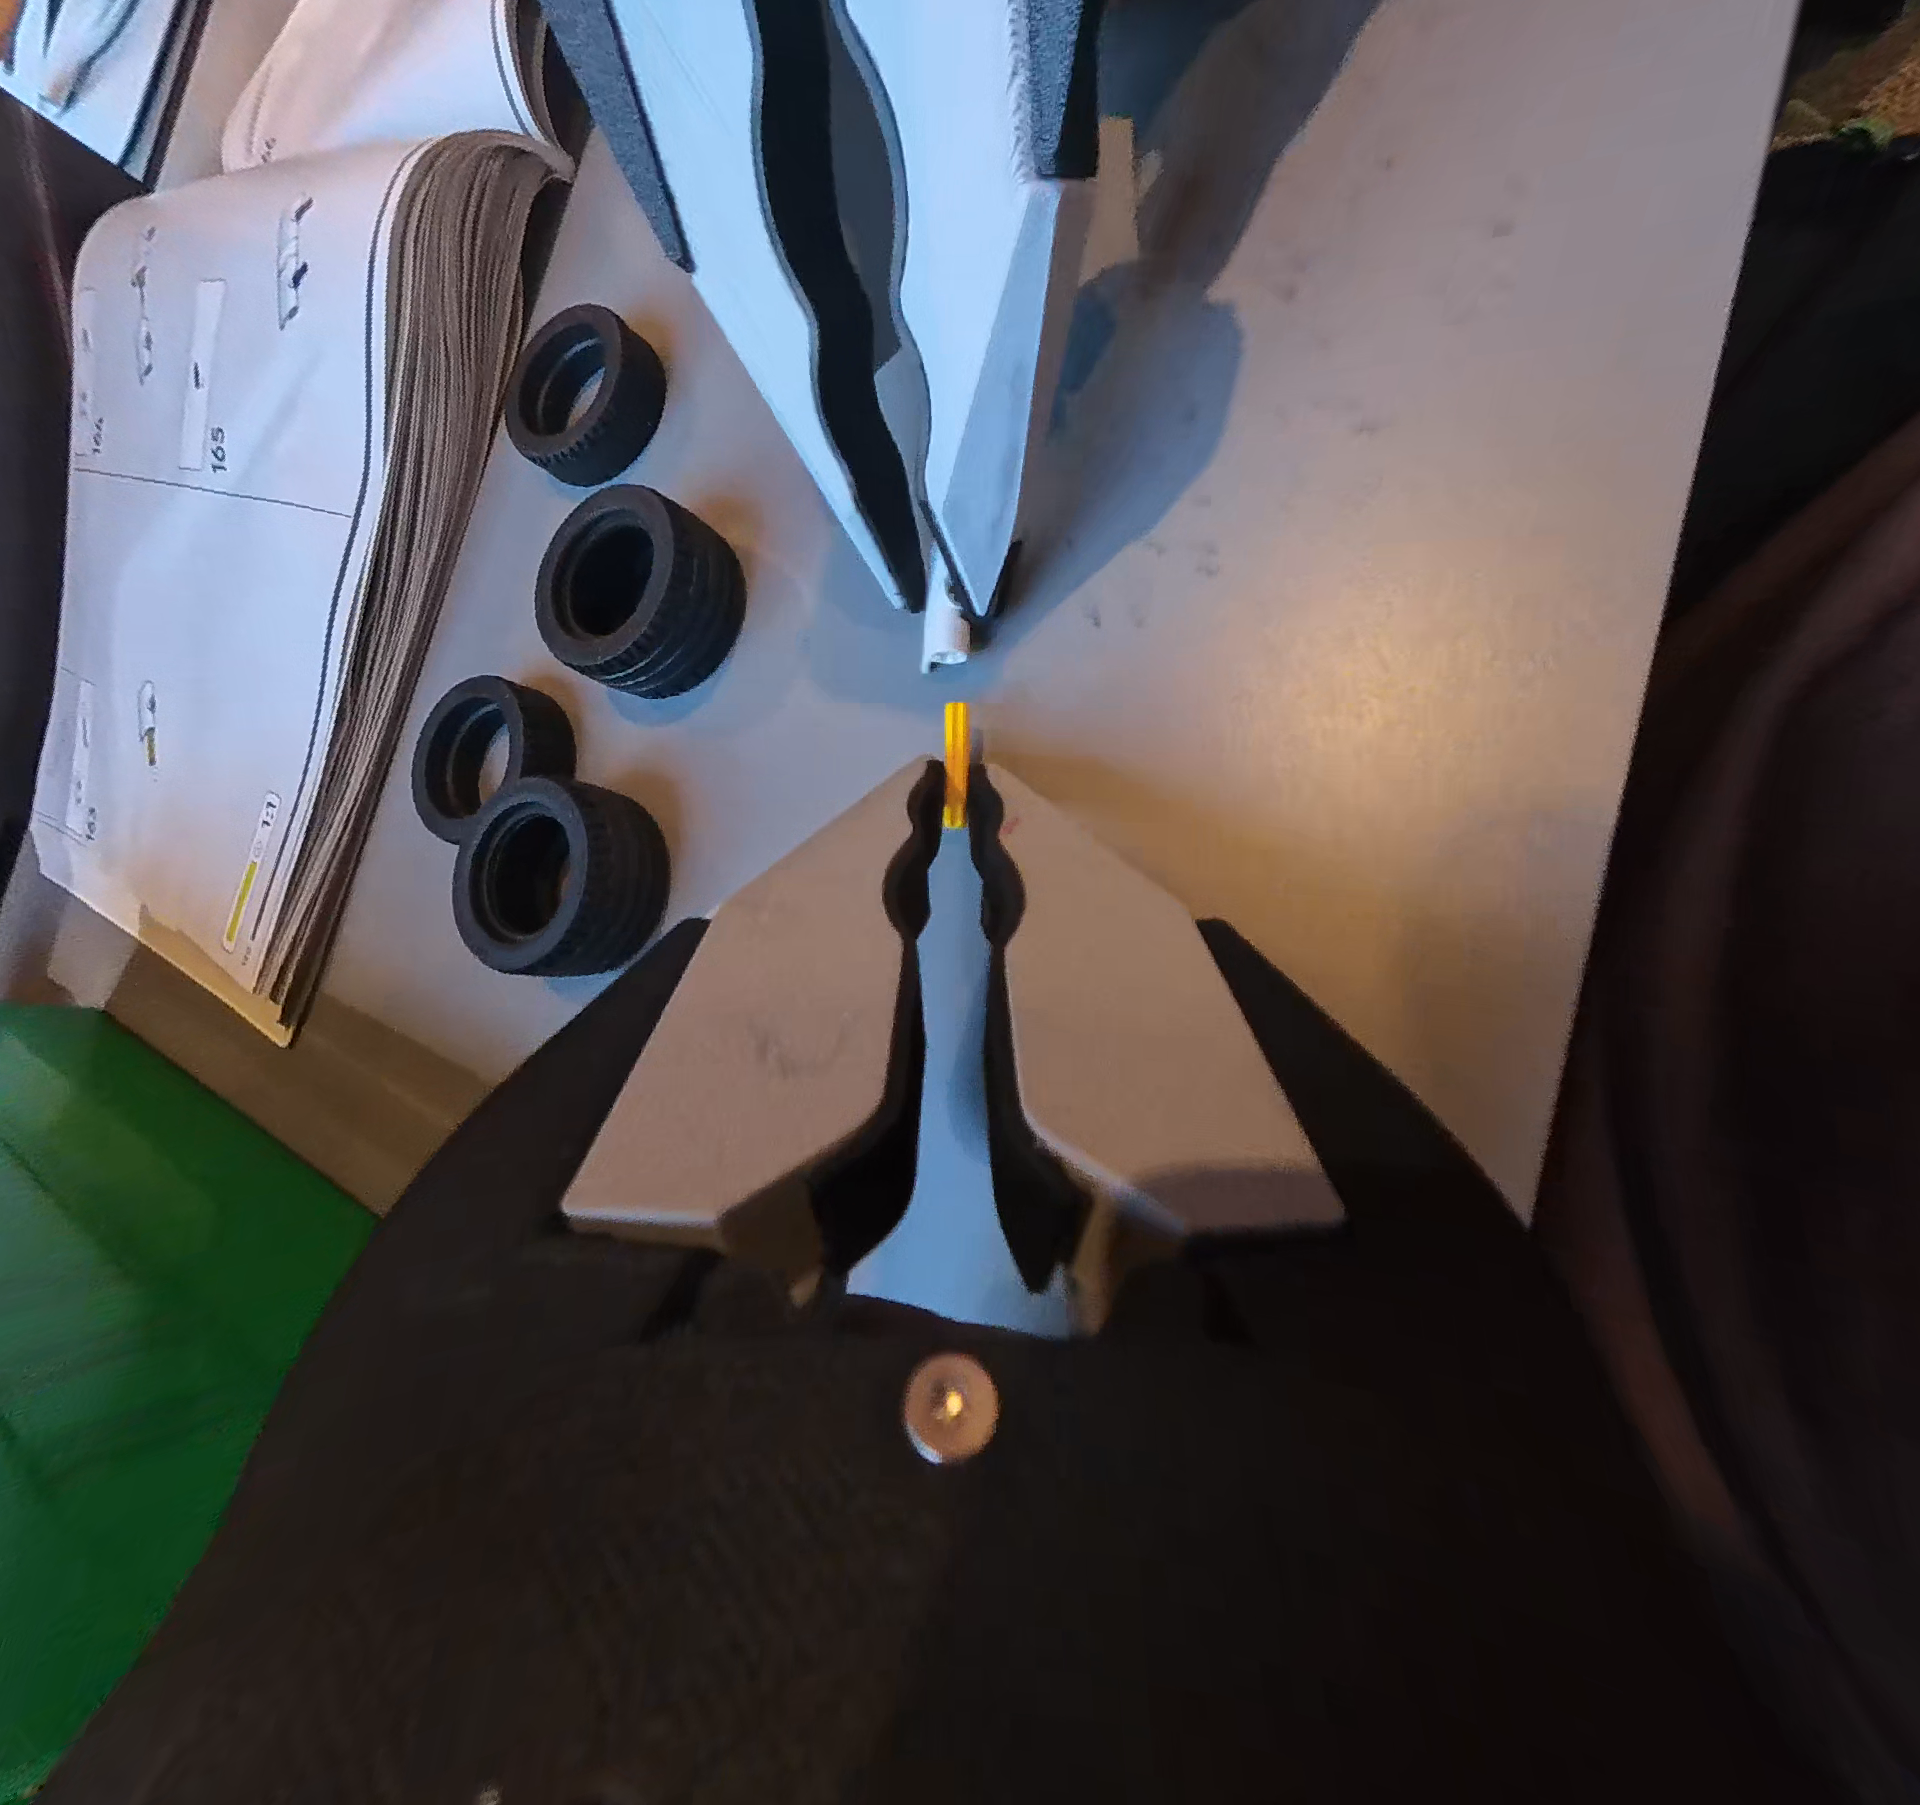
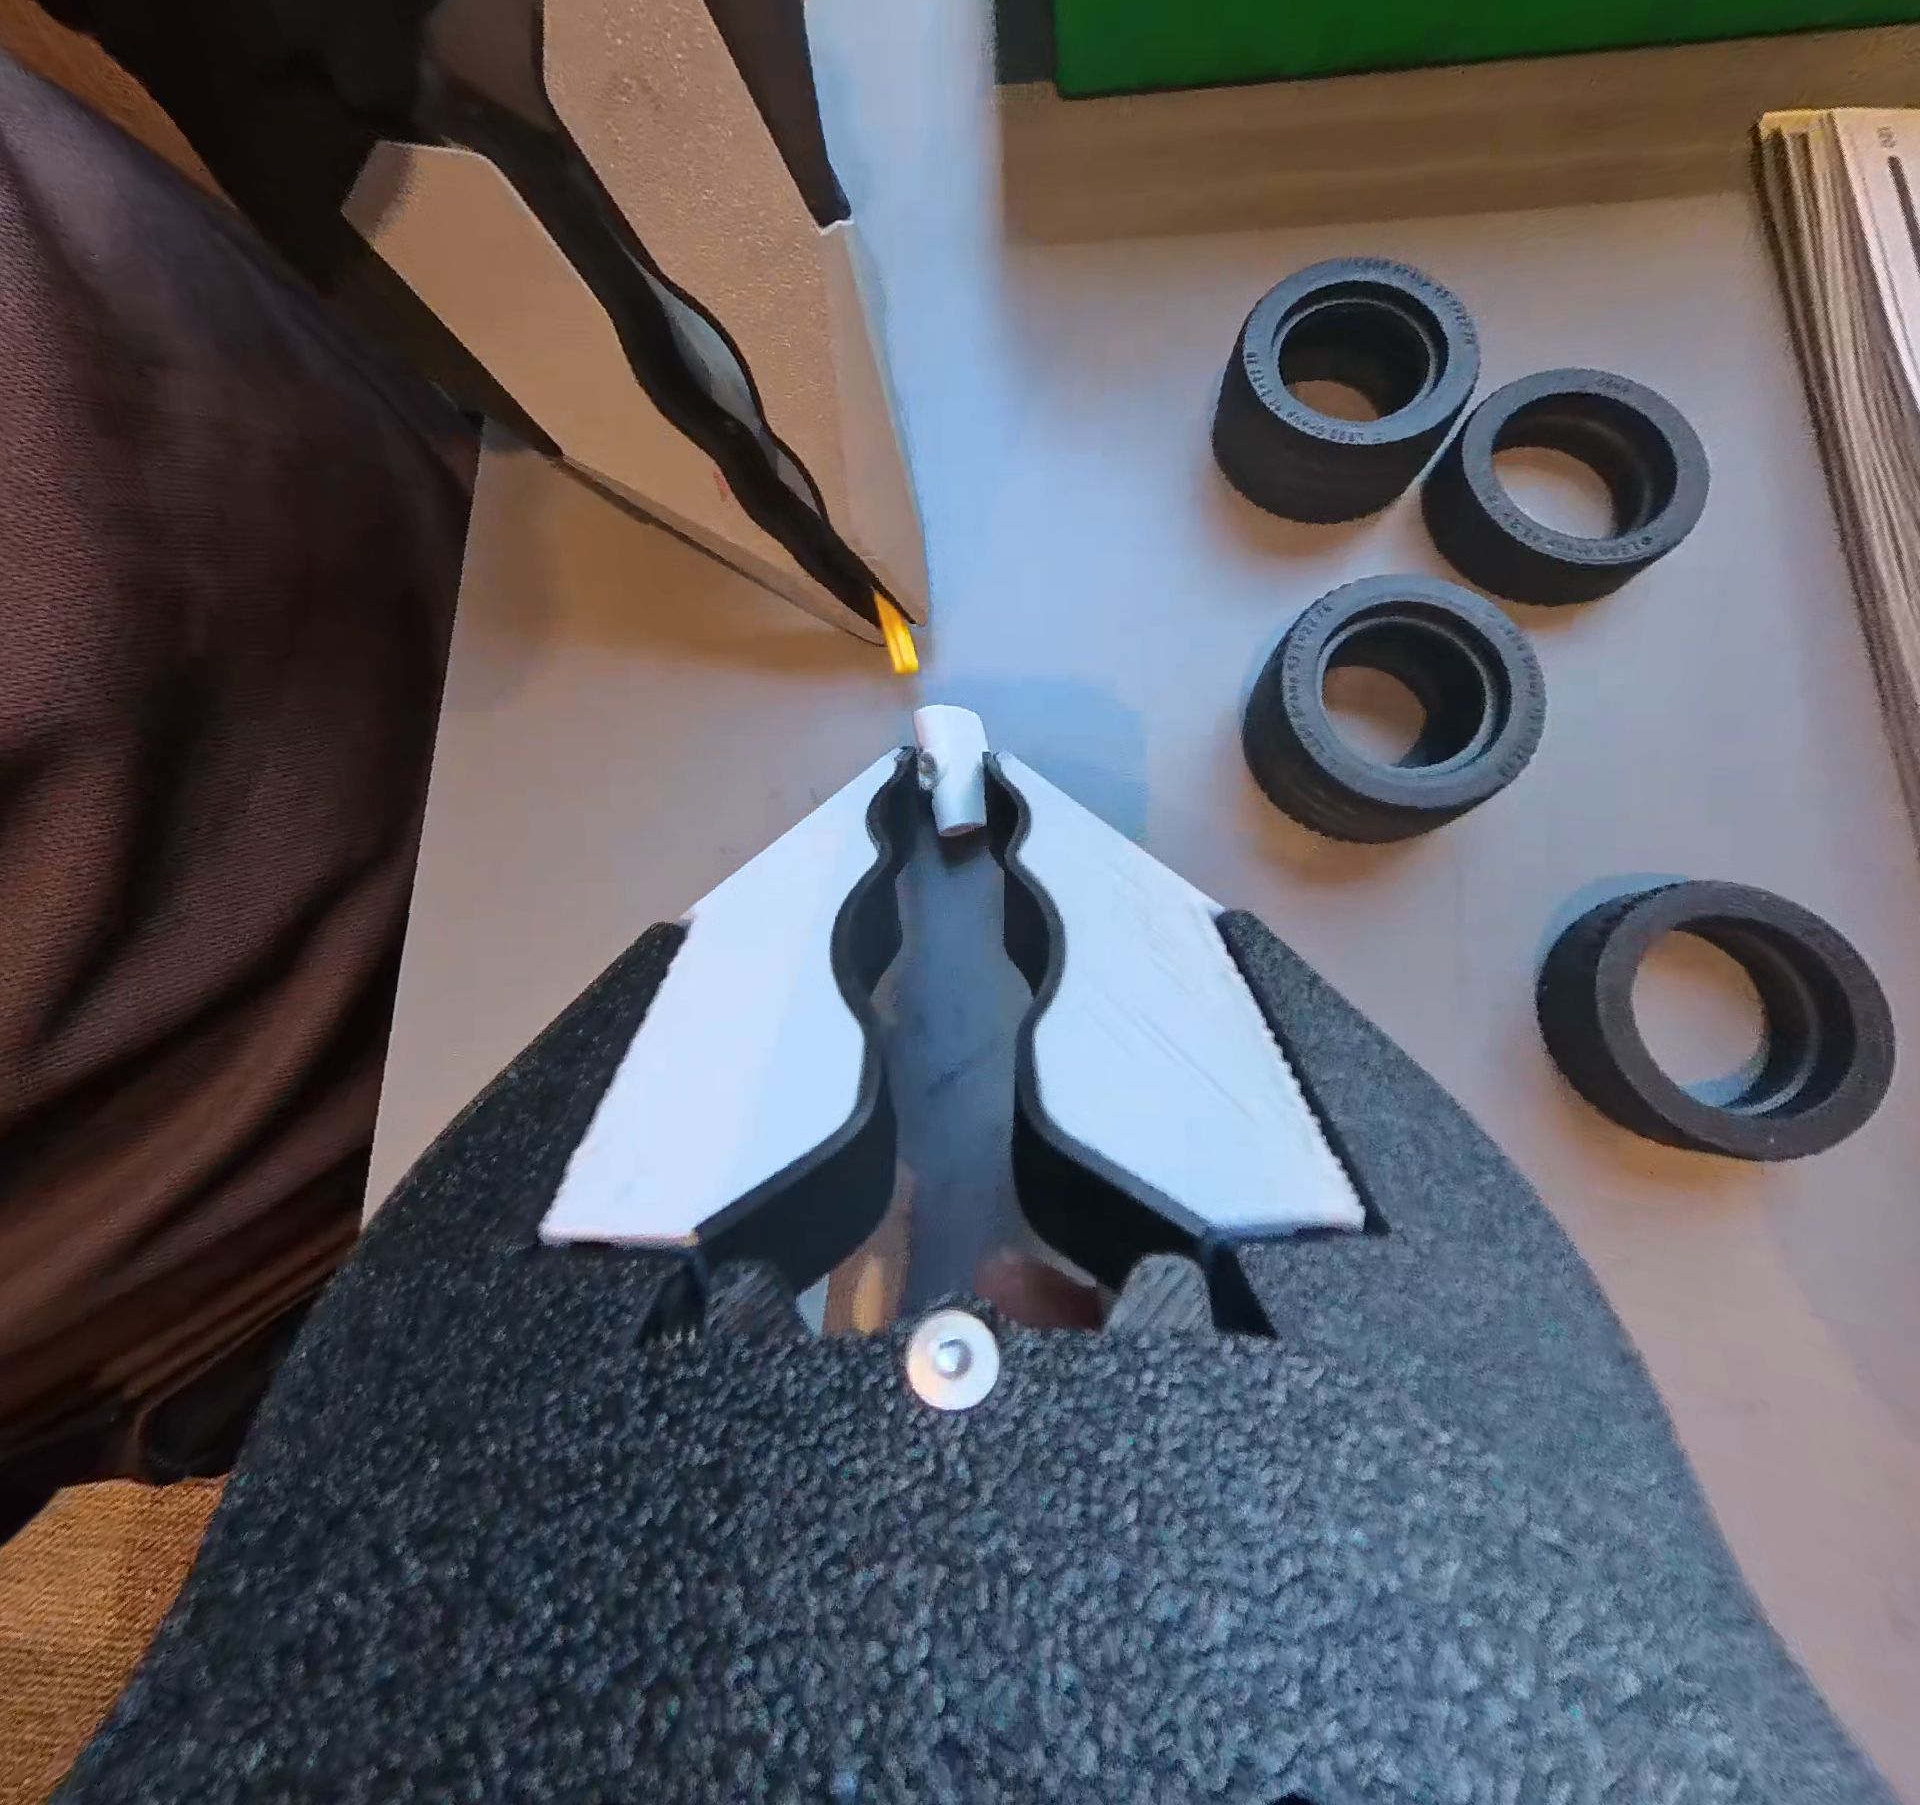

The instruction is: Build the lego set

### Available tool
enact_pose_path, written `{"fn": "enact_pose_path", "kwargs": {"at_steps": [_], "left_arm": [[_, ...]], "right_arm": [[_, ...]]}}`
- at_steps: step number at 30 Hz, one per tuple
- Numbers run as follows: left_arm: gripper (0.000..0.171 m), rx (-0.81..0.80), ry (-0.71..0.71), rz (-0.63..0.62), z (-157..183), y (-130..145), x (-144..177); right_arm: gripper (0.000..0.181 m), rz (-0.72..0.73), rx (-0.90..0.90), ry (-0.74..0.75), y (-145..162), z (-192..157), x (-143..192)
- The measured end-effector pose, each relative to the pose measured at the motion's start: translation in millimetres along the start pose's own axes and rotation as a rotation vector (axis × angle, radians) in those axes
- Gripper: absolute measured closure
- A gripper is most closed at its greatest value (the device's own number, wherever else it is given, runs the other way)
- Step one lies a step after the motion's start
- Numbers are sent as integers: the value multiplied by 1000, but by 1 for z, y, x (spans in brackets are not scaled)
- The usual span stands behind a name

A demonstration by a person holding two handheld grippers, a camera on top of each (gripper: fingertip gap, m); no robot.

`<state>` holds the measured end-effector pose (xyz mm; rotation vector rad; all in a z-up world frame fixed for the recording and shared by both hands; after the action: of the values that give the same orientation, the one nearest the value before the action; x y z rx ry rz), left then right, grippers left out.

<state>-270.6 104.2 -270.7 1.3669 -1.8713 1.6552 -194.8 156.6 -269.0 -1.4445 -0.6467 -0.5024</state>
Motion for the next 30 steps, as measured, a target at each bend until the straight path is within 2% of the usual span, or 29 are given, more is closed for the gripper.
{"fn": "enact_pose_path", "kwargs": {"at_steps": [8,14,16,30], "left_arm": [[170,84,37,43,2,-4,-4],[170,423,322,119,-7,1,-2],[170,492,382,132,-10,2,-3],[169,490,446,84,-14,-2,-5]], "right_arm": [[169,4,26,6,1,-2,1],[170,10,47,9,-1,-4,0],[170,15,38,2,-1,-3,0],[170,13,74,-22,-1,-5,0]]}}
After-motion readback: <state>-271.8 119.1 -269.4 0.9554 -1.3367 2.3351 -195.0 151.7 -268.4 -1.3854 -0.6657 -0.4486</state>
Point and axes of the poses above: each gripper's, where its closed fingertips meet, x back along the fingers, y out of its underside, z = x × y across the jaws, the point moved 5 cm from there along x, back along the fingers, and after that the axes turned 9 degrees about y, right-handed, at the moved point
